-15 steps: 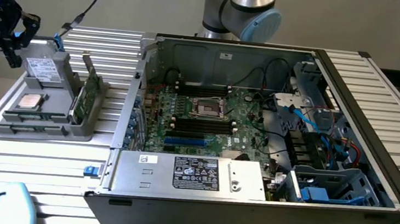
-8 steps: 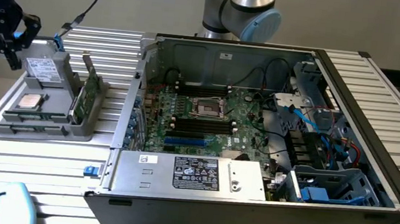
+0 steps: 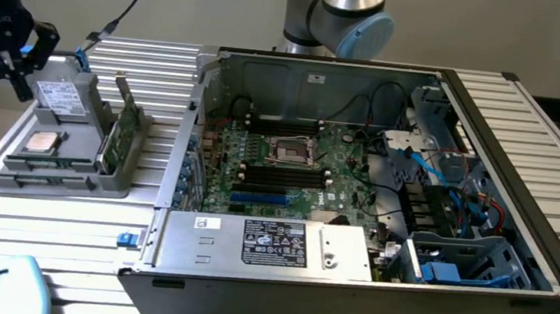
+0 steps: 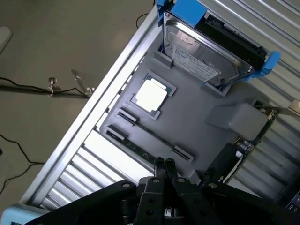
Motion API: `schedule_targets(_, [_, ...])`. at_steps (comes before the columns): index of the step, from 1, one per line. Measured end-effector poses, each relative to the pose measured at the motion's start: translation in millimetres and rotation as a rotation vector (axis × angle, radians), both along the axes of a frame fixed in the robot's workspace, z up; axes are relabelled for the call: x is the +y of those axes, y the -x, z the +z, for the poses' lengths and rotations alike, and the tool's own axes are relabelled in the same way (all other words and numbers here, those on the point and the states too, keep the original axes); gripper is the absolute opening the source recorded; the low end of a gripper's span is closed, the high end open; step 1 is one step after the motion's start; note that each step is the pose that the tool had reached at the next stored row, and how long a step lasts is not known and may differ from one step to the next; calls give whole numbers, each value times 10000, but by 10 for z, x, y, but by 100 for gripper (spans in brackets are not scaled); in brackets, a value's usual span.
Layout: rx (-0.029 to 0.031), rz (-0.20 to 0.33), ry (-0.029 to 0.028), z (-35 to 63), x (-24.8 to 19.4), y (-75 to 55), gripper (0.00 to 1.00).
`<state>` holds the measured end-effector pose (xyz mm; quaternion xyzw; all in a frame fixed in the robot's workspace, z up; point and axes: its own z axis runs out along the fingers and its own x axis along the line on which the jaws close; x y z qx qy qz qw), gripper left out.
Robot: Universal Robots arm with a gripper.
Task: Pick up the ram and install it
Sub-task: 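Pick up the ram and move it above insertion slot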
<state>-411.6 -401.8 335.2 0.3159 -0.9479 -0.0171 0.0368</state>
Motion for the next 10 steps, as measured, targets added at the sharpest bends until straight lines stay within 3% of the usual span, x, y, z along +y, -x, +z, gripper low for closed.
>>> schedule_targets(3, [-1,545,-76,-18,0,0,11])
schedule_targets(10, [23,1811,-80,-47,-1,-1,11])
